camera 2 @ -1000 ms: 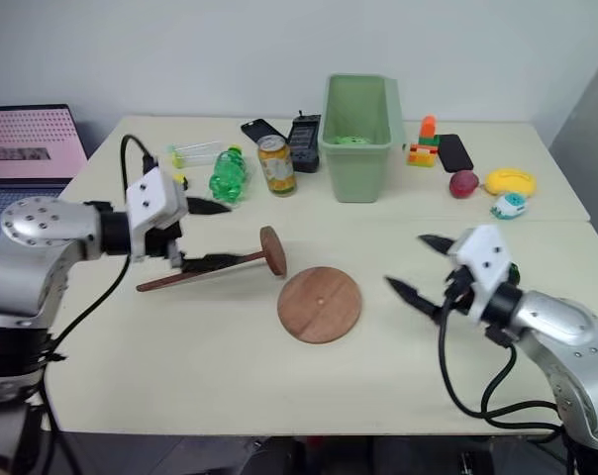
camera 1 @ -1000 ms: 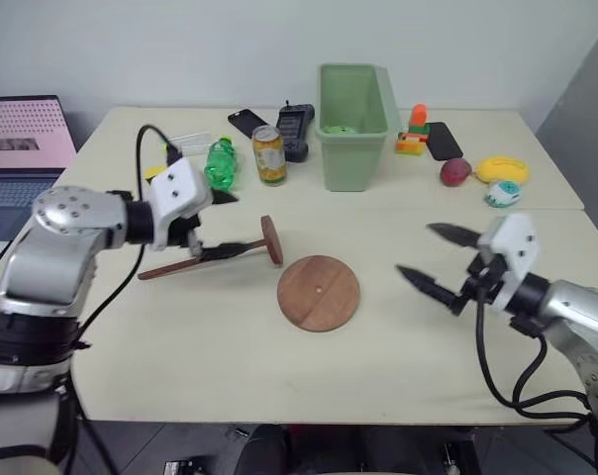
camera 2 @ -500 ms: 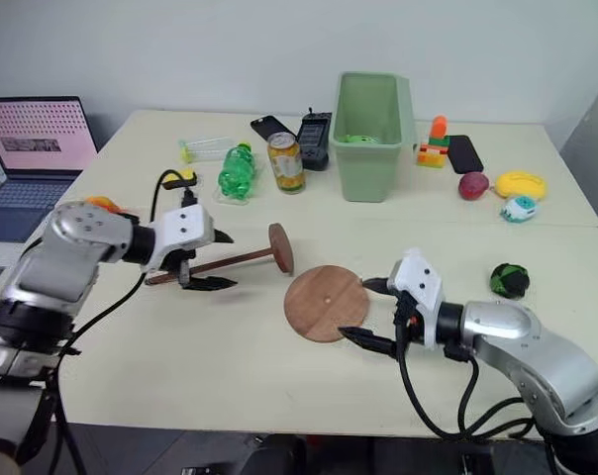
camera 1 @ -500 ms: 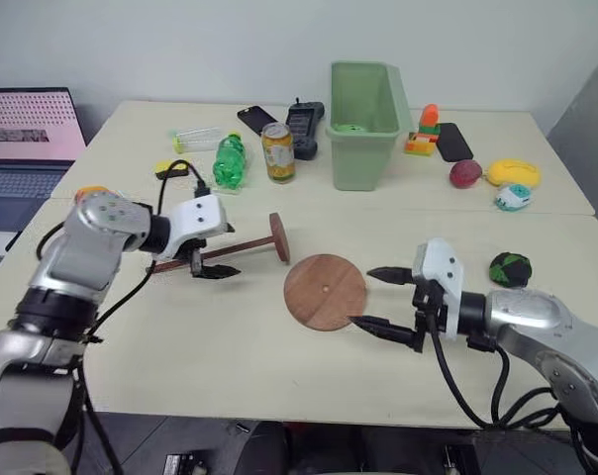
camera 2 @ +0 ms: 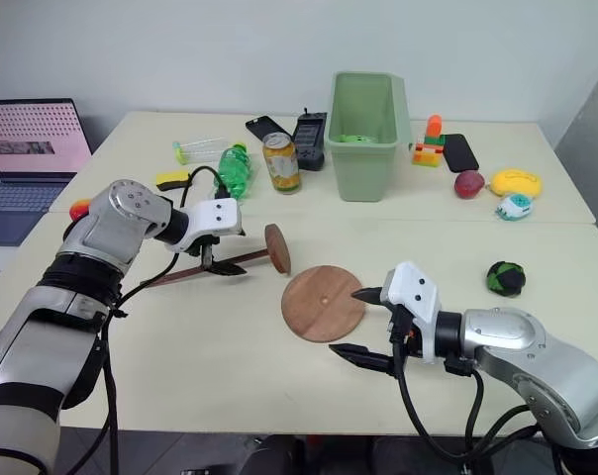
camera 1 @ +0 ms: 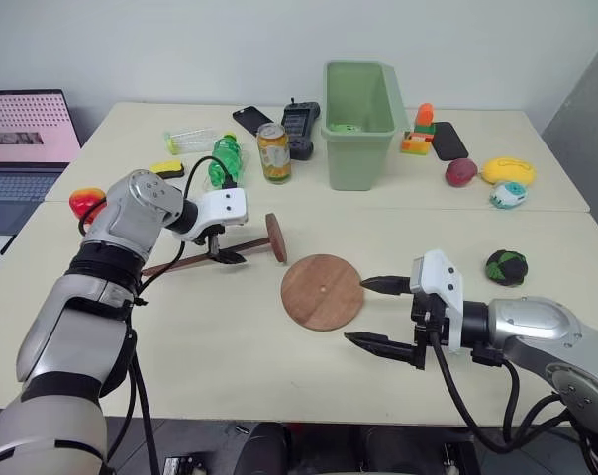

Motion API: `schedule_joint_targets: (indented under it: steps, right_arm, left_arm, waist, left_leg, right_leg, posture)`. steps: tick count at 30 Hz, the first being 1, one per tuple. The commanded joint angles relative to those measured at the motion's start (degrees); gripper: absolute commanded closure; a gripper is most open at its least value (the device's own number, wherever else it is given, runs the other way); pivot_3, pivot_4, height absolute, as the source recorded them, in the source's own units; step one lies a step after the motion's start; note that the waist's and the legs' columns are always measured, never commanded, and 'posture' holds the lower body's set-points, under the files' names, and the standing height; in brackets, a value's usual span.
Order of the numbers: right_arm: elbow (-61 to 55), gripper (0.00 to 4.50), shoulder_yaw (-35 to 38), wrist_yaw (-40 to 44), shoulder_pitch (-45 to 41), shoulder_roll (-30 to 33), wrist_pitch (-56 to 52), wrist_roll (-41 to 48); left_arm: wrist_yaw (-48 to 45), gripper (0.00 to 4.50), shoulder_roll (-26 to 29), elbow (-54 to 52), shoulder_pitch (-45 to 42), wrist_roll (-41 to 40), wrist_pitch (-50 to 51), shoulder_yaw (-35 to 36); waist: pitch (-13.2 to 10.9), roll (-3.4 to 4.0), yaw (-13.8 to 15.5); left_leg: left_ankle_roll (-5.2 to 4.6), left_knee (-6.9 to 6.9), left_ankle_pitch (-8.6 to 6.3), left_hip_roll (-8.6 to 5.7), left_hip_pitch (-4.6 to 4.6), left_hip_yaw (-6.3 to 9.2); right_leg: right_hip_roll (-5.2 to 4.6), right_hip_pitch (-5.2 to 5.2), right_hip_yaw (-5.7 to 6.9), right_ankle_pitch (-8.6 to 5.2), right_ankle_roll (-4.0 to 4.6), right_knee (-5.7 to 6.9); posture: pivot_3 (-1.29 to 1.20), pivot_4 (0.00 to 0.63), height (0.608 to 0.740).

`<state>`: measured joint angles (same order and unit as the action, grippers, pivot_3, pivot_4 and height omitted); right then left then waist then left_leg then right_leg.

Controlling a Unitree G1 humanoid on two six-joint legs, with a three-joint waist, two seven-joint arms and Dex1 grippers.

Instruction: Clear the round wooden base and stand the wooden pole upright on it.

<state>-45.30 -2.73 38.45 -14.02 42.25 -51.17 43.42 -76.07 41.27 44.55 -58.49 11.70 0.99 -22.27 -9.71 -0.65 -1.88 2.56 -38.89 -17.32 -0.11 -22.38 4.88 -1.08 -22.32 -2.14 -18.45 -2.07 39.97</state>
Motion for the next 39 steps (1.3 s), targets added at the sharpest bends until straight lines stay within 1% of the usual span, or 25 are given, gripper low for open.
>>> schedule_joint_targets:
  steps: [1,2,6,14,15,17,20,25,30,32,34,36,39]
  right_arm:
    - [-2.1,0.00,1.5,-0.7,-1.4,0.3,-0.1,1.8]
    - [-2.1,0.00,1.4,-0.9,-1.6,0.3,-0.2,1.8]
    - [-1.4,0.00,1.2,-0.6,-1.5,0.7,0.1,1.3]
    - [-1.1,0.00,1.2,-0.8,-1.0,1.0,0.5,0.9]
    - [-1.0,0.00,1.2,-0.8,-1.0,1.0,0.6,0.8]
    - [-0.7,0.00,1.3,-0.7,-1.0,1.2,0.7,0.5]
    - [-0.3,0.00,1.6,-0.6,-1.1,1.5,0.9,0.4]
    - [0.3,0.00,2.1,-0.5,-1.6,2.1,0.9,0.7]
    - [0.4,0.00,3.2,-0.4,-1.8,2.9,0.7,1.0]
    - [0.2,0.00,5.6,-0.5,-0.1,4.2,0.7,1.0]
    - [-0.3,0.00,7.4,-0.5,1.6,5.2,1.0,0.8]
    - [-1.1,0.00,9.0,0.0,4.0,6.2,3.0,-0.6]
    - [-1.8,0.00,10.0,0.5,8.3,6.4,9.1,-5.5]
  left_arm:
    - [-1.3,0.37,-0.3,0.9,-1.7,0.6,-1.6,0.4]
    - [-1.5,0.47,-0.4,1.0,-1.6,0.7,-1.8,0.5]
    - [-1.4,1.48,-1.1,2.0,-1.3,1.3,-2.4,0.5]
    - [-1.2,3.17,-1.4,2.8,-1.0,1.8,-2.7,1.0]
    - [-1.3,3.29,-1.5,2.6,-0.9,1.5,-2.4,1.3]
    - [-1.7,3.73,-1.6,2.0,-0.6,0.6,-1.4,2.1]
    - [-1.8,4.23,-1.1,0.8,-0.2,0.0,-0.1,2.9]
    - [-2.0,4.24,-0.5,-1.6,0.2,-1.2,1.5,4.6]
    - [-0.9,4.24,0.2,-3.9,-0.6,-4.5,3.6,8.7]
    - [1.9,4.24,-3.3,-10.3,-1.6,-17.7,10.0,20.4]
    - [4.8,4.24,-7.0,-17.4,-0.6,-27.1,14.6,27.8]
    - [9.5,4.24,-10.9,-26.2,2.1,-32.0,20.0,30.6]
    - [15.8,4.24,-16.0,-37.3,6.1,-37.4,26.5,31.6]
  waist:
    - [0.0,-0.01,0.0]
    - [0.0,-0.01,0.0]
    - [0.0,-0.01,0.0]
    - [0.0,-0.01,0.0]
    - [0.0,-0.01,0.0]
    - [0.0,-0.01,0.0]
    - [0.0,-0.01,0.0]
    - [0.0,-0.01,0.0]
    - [0.0,-0.01,0.0]
    - [0.0,-0.04,0.0]
    - [0.0,-0.06,0.3]
    - [0.0,-0.10,0.4]
    - [0.0,-0.06,0.3]
  left_leg:
    - [0.00,0.00,0.00,-0.01,0.00,0.00]
    - [0.00,-0.01,0.00,-0.01,-0.01,0.01]
    - [0.00,-0.02,0.00,-0.03,-0.02,0.03]
    - [0.00,-0.03,0.00,-0.05,-0.02,0.04]
    - [0.00,-0.03,0.00,-0.06,-0.02,0.04]
    - [0.00,-0.03,0.00,-0.06,-0.02,0.05]
    - [0.00,-0.03,0.00,-0.05,-0.02,0.05]
    - [0.00,-0.04,0.00,-0.05,-0.02,0.05]
    - [0.01,-0.06,0.01,-0.05,-0.05,0.07]
    - [0.00,-0.06,0.01,-0.04,-0.05,0.07]
    - [0.01,-0.18,0.01,0.08,-0.29,0.30]
    - [0.06,-0.47,0.03,0.28,-0.59,0.58]
    - [0.09,-0.47,0.05,0.17,-0.47,0.53]
  right_leg:
    - [-0.01,0.00,0.00,0.00,0.00,0.00]
    - [-0.01,0.00,0.01,0.00,0.00,0.00]
    - [-0.04,0.00,0.00,0.00,0.00,0.00]
    - [-0.04,0.00,0.01,0.00,0.00,0.01]
    - [-0.05,0.00,0.01,0.00,0.00,0.01]
    - [-0.05,0.00,0.02,0.00,0.00,0.01]
    - [-0.05,0.00,0.01,0.00,0.00,0.01]
    - [-0.05,0.00,0.02,0.00,0.00,0.02]
    - [-0.07,0.00,0.02,0.00,0.00,0.02]
    - [-0.07,0.00,0.03,0.00,0.00,0.02]
    - [-0.13,-0.07,0.04,0.00,-0.01,0.02]
    - [-0.20,-0.08,0.26,0.00,-0.02,-0.04]
    - [-0.28,0.03,0.18,-0.04,-0.10,0.01]
  posture:
    - [0.00,0.150,0.740]
    - [0.00,0.150,0.740]
    - [0.00,0.150,0.740]
    - [0.00,0.150,0.740]
    - [0.00,0.150,0.740]
    - [0.00,0.150,0.740]
    - [0.00,0.150,0.740]
    - [0.00,0.150,0.740]
    - [0.00,0.150,0.740]
    - [0.00,0.150,0.740]
    - [0.00,0.150,0.740]
    - [0.00,0.150,0.740]
    - [0.00,0.150,0.740]
